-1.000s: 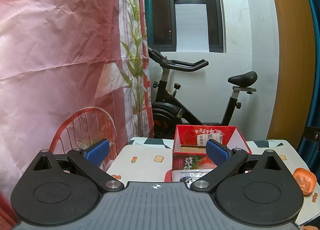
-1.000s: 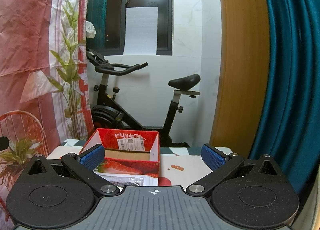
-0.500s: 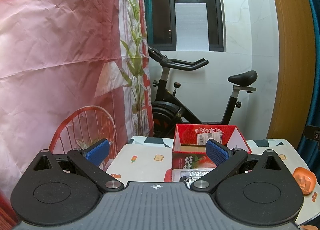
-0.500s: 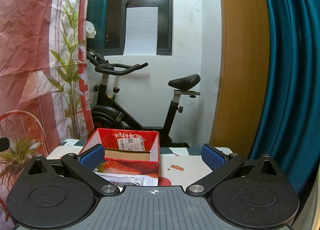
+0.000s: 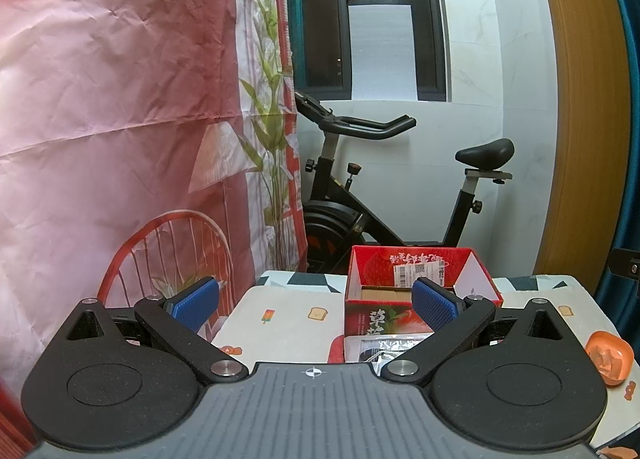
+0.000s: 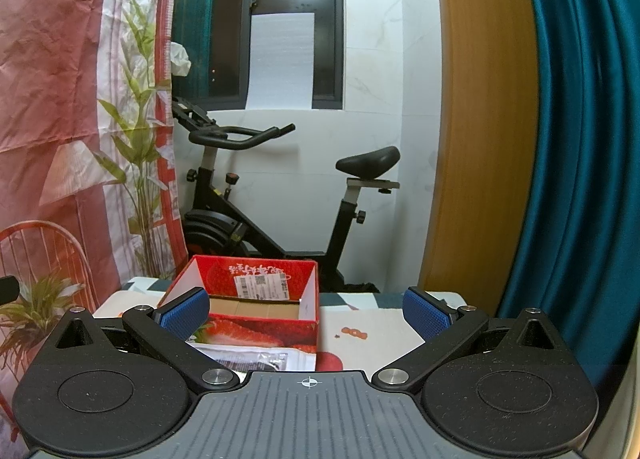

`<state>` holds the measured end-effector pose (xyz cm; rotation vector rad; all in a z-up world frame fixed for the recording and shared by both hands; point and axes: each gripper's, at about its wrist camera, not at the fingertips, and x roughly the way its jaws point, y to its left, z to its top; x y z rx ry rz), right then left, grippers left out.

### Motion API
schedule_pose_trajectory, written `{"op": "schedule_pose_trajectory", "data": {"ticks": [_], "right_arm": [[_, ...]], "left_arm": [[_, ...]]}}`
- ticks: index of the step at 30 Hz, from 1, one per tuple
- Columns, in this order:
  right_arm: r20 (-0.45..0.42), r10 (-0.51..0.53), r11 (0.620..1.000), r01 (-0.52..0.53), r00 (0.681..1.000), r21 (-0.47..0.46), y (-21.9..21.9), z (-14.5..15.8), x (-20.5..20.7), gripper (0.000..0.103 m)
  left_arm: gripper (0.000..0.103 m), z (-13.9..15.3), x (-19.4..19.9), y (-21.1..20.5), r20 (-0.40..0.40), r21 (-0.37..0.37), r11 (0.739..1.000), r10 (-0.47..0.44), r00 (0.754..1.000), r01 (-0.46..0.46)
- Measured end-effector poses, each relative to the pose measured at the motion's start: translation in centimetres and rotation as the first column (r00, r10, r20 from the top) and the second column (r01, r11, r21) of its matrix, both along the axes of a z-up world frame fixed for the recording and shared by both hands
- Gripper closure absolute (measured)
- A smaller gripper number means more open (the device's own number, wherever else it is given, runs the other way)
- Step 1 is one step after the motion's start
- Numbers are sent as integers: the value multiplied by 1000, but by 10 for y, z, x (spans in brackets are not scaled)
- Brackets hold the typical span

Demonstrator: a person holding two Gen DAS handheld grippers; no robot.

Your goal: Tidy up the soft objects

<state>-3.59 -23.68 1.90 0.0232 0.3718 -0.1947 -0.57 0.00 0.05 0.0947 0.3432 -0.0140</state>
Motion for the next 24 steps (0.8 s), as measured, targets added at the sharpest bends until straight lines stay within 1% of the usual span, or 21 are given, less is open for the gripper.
{"op": "schedule_pose_trajectory", "data": {"ticks": [24], "right_arm": [[-1, 0, 1000, 0, 1000, 3, 0, -1, 2, 0]], "left_arm": [[0, -6, 3, 0, -20, -3, 1000, 2, 1000, -2]]}}
